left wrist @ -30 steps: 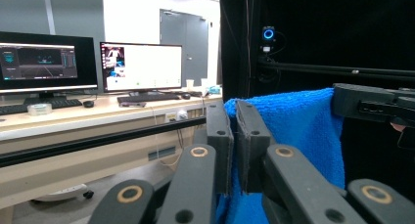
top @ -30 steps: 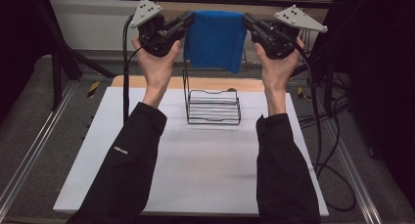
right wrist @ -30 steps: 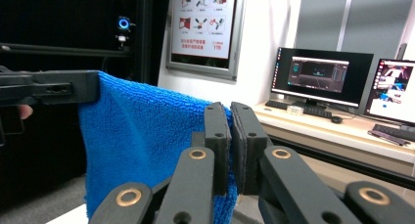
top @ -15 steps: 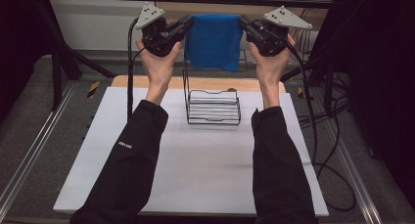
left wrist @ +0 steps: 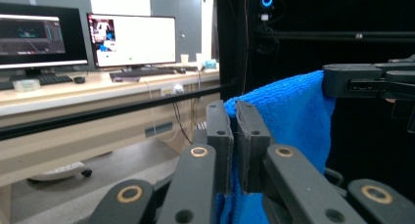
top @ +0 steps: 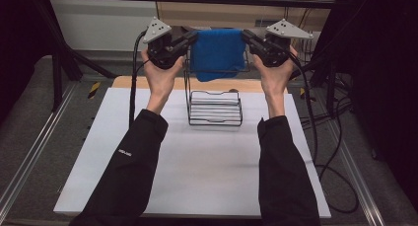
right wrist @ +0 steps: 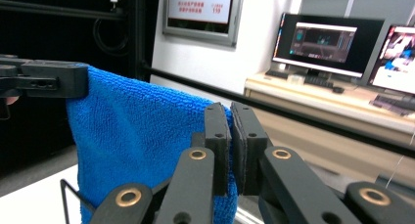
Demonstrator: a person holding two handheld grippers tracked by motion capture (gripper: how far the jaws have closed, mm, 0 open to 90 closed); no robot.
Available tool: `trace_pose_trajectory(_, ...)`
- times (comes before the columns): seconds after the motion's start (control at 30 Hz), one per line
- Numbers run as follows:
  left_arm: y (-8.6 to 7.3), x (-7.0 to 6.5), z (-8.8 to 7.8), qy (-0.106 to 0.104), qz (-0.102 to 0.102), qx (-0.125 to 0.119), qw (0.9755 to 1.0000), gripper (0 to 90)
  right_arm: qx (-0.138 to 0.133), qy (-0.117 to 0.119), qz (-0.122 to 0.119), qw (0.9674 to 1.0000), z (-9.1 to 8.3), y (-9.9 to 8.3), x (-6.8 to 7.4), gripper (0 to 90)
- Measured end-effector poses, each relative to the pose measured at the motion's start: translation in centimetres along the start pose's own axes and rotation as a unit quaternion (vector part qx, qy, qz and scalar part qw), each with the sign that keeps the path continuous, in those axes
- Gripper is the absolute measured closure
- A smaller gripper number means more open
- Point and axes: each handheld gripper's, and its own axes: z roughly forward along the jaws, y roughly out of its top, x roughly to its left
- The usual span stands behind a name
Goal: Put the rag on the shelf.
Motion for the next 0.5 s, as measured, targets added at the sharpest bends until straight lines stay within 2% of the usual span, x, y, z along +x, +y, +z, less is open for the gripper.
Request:
trace_pose_trajectory(0.27,-1.3,-0.2,-0.2,-0.012,0.002,0.018,0.9998,85.5,0.021,0.01,0.009,0.9997,-0.6,-1.5,0.0,86.6)
trace_pose_trajectory(0.5,-1.9,-0.3,-0.6,-0.019,-0.001,0.021,0.9996,85.5,0.028,0.019,0.012,0.9993,-0.8,-1.8,0.2,86.4)
